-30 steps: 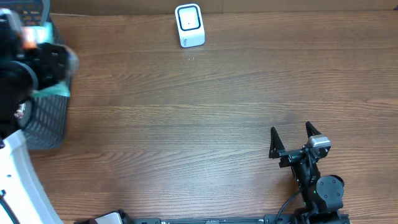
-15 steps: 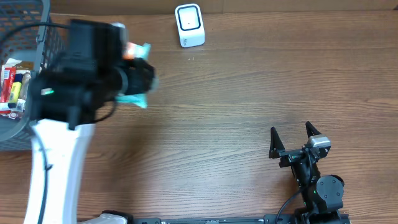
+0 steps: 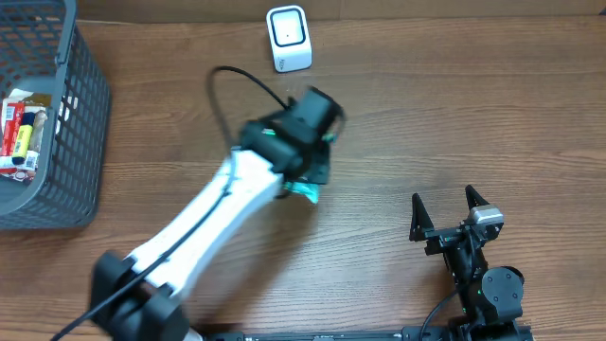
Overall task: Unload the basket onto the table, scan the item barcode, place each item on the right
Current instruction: 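Carry the held packs with the left gripper to the table centre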
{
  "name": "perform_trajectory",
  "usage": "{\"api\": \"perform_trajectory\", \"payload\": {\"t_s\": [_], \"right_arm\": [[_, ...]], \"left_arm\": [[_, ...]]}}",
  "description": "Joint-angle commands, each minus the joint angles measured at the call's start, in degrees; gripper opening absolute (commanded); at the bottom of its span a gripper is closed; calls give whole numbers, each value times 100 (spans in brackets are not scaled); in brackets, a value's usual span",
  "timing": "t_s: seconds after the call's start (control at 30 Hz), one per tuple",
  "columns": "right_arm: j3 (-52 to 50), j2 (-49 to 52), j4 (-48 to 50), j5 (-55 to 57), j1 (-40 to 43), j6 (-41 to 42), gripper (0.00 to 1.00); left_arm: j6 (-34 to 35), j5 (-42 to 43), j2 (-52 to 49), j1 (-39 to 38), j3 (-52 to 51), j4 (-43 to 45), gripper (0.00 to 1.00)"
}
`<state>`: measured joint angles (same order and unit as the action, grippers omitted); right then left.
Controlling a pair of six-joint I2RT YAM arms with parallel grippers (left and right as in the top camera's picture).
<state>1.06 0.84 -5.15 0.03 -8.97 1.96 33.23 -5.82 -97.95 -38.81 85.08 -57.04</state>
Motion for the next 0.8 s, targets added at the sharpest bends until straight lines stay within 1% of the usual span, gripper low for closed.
{"api": "perform_trajectory", "payload": {"t_s": [0.0, 0.1, 0.17, 0.33, 0.5, 0.67, 0.73, 0.77], "right_arm": [[-61, -68, 35, 35, 37, 46, 100], [-61, -68, 35, 35, 37, 46, 100], [-61, -68, 35, 35, 37, 46, 100], [-61, -68, 35, 35, 37, 46, 100], [-61, -68, 35, 35, 37, 46, 100], [-61, -68, 35, 33, 37, 46, 100], [-61, -68, 35, 33, 37, 46, 100], [-61, -68, 35, 35, 37, 46, 100]], "left_arm": [[879, -662, -293, -361, 48, 267, 28], [885, -623, -608, -678, 48, 662, 31], [986, -623, -774, -841, 48, 824, 31], [1547, -546, -1211, -1080, 48, 1150, 30], [1547, -446, -1464, -1147, 48, 1309, 30], [1545, -444, -1519, -1143, 48, 1384, 38], [1545, -446, -1519, -1143, 48, 1388, 44], [1545, -446, -1519, -1143, 48, 1386, 49]]}}
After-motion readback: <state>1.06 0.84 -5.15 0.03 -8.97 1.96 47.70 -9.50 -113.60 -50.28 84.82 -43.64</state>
